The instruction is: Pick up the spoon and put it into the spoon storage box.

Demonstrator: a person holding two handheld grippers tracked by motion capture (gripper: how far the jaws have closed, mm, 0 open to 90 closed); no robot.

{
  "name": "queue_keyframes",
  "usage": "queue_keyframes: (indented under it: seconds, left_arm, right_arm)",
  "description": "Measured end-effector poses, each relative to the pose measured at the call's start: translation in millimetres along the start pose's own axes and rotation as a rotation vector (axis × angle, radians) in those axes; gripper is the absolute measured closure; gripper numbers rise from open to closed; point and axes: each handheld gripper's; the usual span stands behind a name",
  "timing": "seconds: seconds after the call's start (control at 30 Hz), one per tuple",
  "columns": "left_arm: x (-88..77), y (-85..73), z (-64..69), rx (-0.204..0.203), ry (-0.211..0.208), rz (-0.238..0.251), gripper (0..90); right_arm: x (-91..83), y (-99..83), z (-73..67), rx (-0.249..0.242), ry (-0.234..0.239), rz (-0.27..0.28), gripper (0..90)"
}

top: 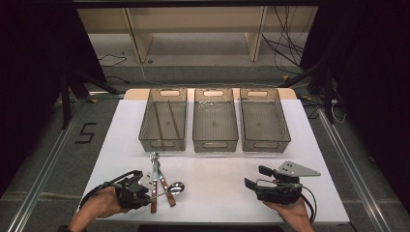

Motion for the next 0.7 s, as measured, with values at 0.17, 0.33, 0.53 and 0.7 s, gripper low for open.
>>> queue_keyframes:
  seconds: [0.17,0.33,0.53,0.7]
  left_arm:
    - [-6.8,11.1,-4.8,-0.067,0.006,0.085,82.8]
    - [-12.0,26.1,-10.5,-0.108,0.011,0.158,82.8]
    - [-15.0,44.0,-16.6,-0.135,0.041,0.246,82.8]
    - [-16.9,61.6,-22.2,-0.156,0.051,0.312,82.8]
  right_arm:
    - [-0.3,0.0,0.0,-0.001,0.0,0.002,26.7]
    - [-0.2,0.1,-0.2,0.0,0.002,0.001,26.7]
    - [-0.6,0.1,-0.5,-0.002,0.005,0.001,26.7]
    - [-1.3,0.2,-0.2,-0.002,0.006,0.002,26.7]
Point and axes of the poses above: each handheld gripper's, and its own axes: x roughly forward along the jaws, y roughly out of its top, z roughly to its right, and after that the axes turned 6 degrees about y, right-handed
